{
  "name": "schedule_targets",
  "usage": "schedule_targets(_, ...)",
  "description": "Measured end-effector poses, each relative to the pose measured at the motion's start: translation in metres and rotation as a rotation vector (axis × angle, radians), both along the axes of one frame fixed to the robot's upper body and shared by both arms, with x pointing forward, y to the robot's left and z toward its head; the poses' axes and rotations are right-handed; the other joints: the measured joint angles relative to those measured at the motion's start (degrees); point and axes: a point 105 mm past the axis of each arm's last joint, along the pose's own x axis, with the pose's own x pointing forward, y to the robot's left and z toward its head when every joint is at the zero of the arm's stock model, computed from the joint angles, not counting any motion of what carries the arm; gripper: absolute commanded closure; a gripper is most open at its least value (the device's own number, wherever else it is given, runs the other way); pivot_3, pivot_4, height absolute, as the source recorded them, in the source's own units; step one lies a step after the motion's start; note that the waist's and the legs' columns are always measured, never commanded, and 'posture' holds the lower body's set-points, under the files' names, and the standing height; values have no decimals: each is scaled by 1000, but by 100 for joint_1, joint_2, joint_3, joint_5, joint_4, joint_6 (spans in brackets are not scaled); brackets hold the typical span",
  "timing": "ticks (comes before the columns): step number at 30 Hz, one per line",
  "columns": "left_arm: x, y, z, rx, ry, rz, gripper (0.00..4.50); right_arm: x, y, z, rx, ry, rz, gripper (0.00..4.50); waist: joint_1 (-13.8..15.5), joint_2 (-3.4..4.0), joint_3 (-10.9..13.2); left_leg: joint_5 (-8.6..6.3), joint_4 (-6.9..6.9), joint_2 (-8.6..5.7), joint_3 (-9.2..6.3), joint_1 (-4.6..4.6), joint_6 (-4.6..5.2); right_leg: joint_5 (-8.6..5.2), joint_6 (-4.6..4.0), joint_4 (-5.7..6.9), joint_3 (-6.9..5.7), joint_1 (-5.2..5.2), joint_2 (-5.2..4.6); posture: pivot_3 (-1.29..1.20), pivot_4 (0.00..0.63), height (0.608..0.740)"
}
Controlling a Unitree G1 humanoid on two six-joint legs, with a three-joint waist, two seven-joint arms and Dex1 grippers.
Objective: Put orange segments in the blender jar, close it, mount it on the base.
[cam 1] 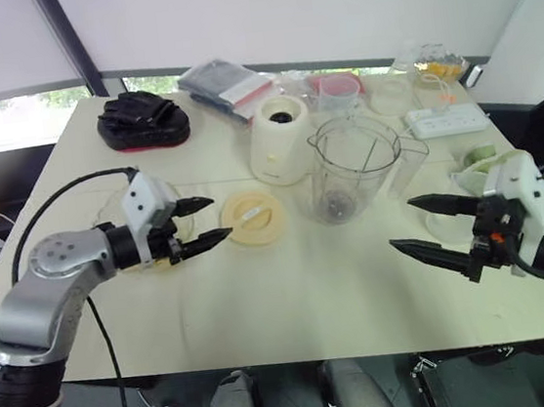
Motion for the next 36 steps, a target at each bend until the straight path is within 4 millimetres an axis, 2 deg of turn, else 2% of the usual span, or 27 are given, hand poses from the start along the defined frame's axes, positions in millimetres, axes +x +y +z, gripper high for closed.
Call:
schedule_targets(22,-3,-10,2,-14,35,-21,1260,3,1,2,6,-26,-12,574,1,0,0,0,1,0,0,0,0,0,0,2,0,0,1,0,150,740)
schedule_targets(31,-1,-8,0,-9,38,-12,1260,6,6,1,20,-30,-1,574,0,0,0,0,1,0,-1,0,0,0,0,2,0,0,1,0,150,740)
schedule_targets(36,5,2,-2,23,31,13,1260,7,12,-2,42,-22,16,574,-5,0,0,0,1,0,-1,0,0,0,0,3,0,0,2,0,150,740)
